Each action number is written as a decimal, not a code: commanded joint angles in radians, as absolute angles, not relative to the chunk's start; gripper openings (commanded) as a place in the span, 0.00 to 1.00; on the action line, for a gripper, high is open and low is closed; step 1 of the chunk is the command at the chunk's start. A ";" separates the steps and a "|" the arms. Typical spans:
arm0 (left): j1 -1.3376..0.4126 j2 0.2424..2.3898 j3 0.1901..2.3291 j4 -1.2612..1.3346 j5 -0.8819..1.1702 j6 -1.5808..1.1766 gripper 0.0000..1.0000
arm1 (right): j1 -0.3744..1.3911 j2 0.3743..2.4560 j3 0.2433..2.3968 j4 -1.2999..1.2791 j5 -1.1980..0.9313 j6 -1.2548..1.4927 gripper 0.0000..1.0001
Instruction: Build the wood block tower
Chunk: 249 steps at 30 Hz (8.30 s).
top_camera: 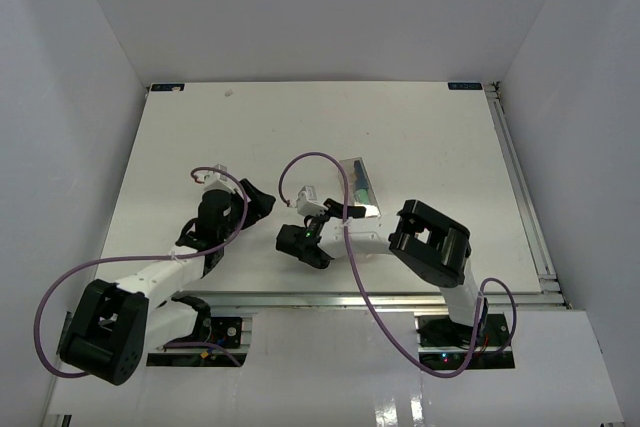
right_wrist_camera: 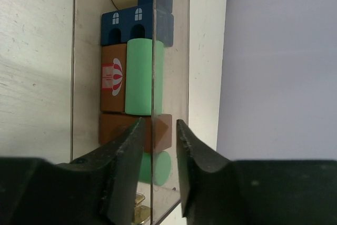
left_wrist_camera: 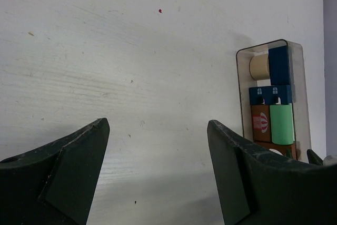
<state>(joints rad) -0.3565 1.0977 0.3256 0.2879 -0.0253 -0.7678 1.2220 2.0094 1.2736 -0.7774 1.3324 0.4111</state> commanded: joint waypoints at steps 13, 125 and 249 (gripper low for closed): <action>-0.352 1.132 0.306 0.399 0.043 -0.731 0.85 | 1.243 1.960 1.313 -0.614 1.276 0.321 0.63; -0.267 1.611 0.355 0.624 0.129 -0.955 0.00 | 1.085 2.093 1.486 -0.828 1.126 0.534 0.08; -0.624 1.109 0.504 0.114 -0.118 -0.507 0.52 | 0.381 1.426 1.080 -0.307 0.217 0.105 0.76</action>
<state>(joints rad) -0.6300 1.1598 0.5306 0.0749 -0.1248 -0.5451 0.2767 1.5286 1.1376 -0.2437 0.2254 0.1658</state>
